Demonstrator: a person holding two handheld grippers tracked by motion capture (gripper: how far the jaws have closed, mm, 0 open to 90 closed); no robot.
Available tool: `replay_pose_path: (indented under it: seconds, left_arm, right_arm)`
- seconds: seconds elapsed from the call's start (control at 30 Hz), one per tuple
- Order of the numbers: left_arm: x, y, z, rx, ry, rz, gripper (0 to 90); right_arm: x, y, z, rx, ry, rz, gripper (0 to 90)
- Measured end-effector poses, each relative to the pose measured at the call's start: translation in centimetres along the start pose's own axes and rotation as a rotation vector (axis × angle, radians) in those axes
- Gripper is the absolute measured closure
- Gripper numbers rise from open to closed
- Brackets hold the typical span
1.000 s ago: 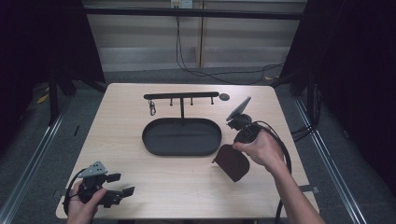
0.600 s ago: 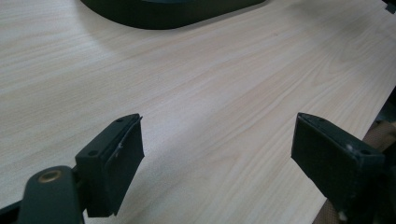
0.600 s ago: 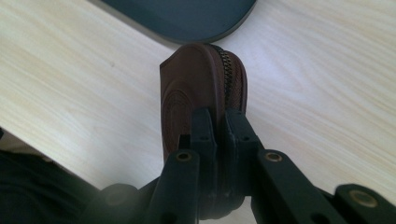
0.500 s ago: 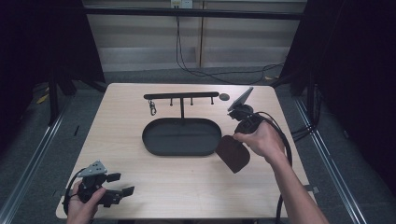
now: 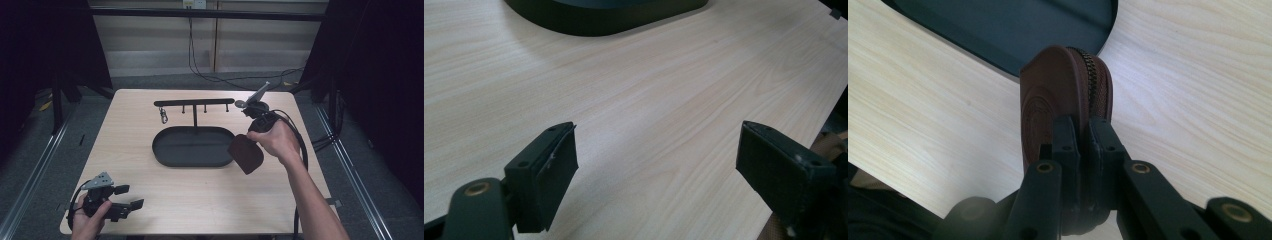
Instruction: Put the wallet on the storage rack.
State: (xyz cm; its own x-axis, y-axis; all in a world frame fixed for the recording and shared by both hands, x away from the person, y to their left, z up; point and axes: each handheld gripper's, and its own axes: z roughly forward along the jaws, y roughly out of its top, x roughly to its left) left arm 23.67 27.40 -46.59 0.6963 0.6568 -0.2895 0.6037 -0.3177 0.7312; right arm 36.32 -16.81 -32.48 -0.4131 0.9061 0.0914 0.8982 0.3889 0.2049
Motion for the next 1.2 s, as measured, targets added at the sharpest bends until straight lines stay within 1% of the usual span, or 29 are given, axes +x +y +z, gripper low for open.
replay_pose_path:
  seconds: [0.13, 0.23, 0.33, 0.37, 0.63, 0.67, 0.7, 0.73, 0.83, 0.87, 0.97, 1.03, 1.2]
  left_arm:
    - [0.0, 0.0, 0.0, 0.0, 0.0, 0.001, 16.6]
    - [0.0, 0.0, 0.0, 0.004, -0.001, -0.004, 16.5]
    - [0.0, 0.0, 0.1, 0.006, 0.0, -0.006, 16.5]
    - [0.0, 0.0, 0.1, 0.006, -0.001, -0.004, 16.6]
    - [-0.1, 0.0, 0.1, 0.008, -0.002, 0.005, 16.6]
    - [-0.1, 0.0, 0.1, 0.01, -0.003, 0.009, 16.5]
    - [-0.2, 0.0, 0.0, 0.009, -0.003, 0.009, 16.5]
    - [-0.2, 0.0, 0.0, 0.007, -0.002, 0.013, 16.5]
    - [-0.2, 0.0, 0.0, 0.007, -0.003, 0.007, 16.6]
    - [-0.1, 0.0, 0.0, 0.008, -0.003, 0.007, 16.5]
    - [-0.1, 0.0, 0.0, 0.008, -0.004, 0.007, 16.5]
    - [-0.1, -0.1, 0.0, 0.01, -0.003, 0.011, 16.6]
    - [-0.2, -0.1, 0.0, 0.005, -0.004, 0.006, 16.6]
  right_arm:
    - [0.0, 0.6, 0.0, -0.014, 0.0, 0.009, 83.9]
    - [0.0, 0.9, 0.1, -0.031, 0.028, 0.016, 83.8]
    - [0.0, 1.2, 0.2, -0.036, 0.02, 0.02, 83.8]
    - [0.0, 1.5, 0.2, -0.046, 0.018, 0.032, 83.8]
    - [-0.1, 2.3, 0.3, -0.078, 0.01, 0.059, 83.9]
    - [-0.3, 2.5, 0.2, -0.089, 0.008, 0.075, 83.9]
    - [-0.3, 2.5, 0.2, -0.089, 0.008, 0.075, 83.9]
    - [-0.5, 2.7, 0.2, -0.103, 0.01, 0.089, 83.9]
    - [-0.7, 3.0, 0.3, -0.116, 0.014, 0.107, 83.9]
    - [-0.8, 3.1, 0.4, -0.123, 0.021, 0.117, 83.9]
    - [-0.9, 3.4, 0.6, -0.136, 0.024, 0.128, 83.9]
    - [-1.0, 3.6, 0.8, -0.149, 0.035, 0.138, 83.9]
    - [-0.8, 4.0, 1.4, -0.169, 0.058, 0.151, 84.0]
